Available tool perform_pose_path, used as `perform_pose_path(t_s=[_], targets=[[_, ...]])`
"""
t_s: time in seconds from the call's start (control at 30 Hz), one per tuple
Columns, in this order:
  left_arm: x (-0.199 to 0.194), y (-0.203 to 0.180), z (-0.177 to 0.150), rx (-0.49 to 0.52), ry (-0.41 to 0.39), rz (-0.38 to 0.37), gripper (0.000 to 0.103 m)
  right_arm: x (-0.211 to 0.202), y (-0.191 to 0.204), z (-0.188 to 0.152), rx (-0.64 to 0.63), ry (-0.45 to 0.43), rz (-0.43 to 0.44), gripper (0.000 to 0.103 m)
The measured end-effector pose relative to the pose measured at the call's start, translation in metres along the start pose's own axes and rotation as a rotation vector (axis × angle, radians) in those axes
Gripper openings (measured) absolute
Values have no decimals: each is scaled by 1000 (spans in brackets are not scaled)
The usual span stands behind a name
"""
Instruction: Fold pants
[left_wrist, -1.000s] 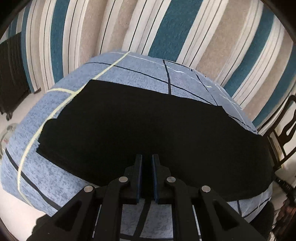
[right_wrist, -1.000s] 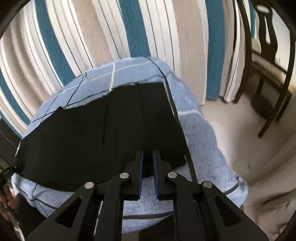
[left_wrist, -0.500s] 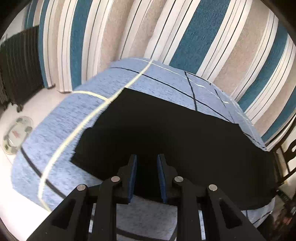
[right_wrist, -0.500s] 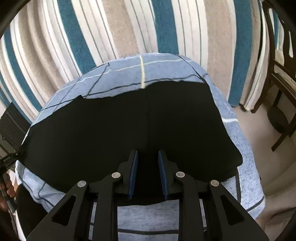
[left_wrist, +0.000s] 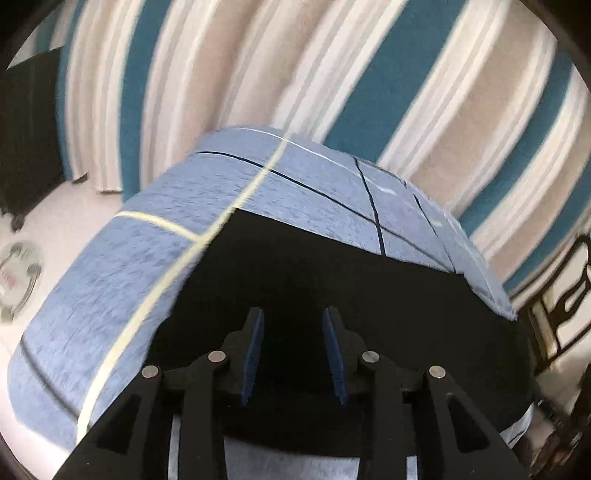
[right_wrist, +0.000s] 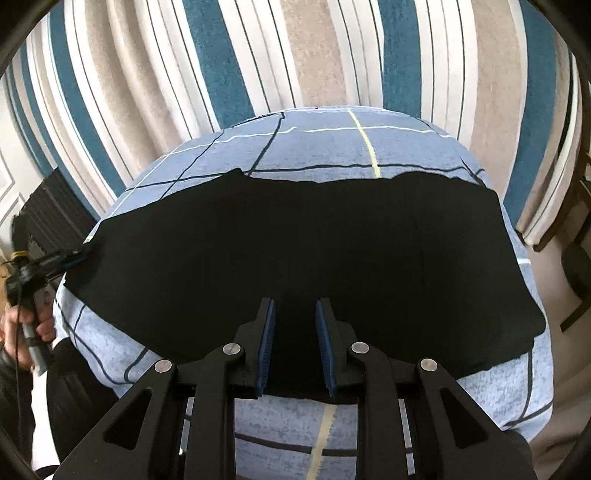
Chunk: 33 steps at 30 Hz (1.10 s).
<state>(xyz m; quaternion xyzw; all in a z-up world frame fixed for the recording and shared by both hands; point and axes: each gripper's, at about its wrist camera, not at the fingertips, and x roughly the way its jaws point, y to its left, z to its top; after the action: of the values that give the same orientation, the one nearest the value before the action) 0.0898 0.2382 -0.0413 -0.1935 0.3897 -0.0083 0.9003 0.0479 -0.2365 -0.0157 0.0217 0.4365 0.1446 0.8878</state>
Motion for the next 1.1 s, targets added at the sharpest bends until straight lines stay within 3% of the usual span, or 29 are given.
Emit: perform_pose_path(t_s=[0.07, 0.17, 0.33, 0.43, 0.53, 0.67, 0.9, 1.0, 1.1], targets=[[13, 2, 2, 37, 5, 64, 34, -2, -1, 2, -3, 0, -8, 23], [12, 18, 9, -48, -20, 38, 34, -4, -5, 3, 0, -5, -19, 23], [-2, 39, 11, -127, -60, 119, 35, 0, -8, 3, 10, 5, -15, 23], [-3, 37, 2, -89, -31, 182, 37, 9, -3, 0, -1, 27, -10, 24], [-12, 28, -8, -36, -35, 224, 37, 22, 2, -5, -39, 62, -2, 37], [-22, 28, -14, -49, -11, 256, 37, 22, 7, -7, -69, 54, -19, 38], [-57, 25, -25, -117, -36, 180, 37, 3, 7, -7, -37, 27, 14, 38], [-56, 26, -32, -188, -10, 107, 37, 0, 10, -8, -42, 22, 23, 38], [-50, 29, -43, -231, 20, 80, 37, -3, 14, -9, -49, 21, 32, 38]])
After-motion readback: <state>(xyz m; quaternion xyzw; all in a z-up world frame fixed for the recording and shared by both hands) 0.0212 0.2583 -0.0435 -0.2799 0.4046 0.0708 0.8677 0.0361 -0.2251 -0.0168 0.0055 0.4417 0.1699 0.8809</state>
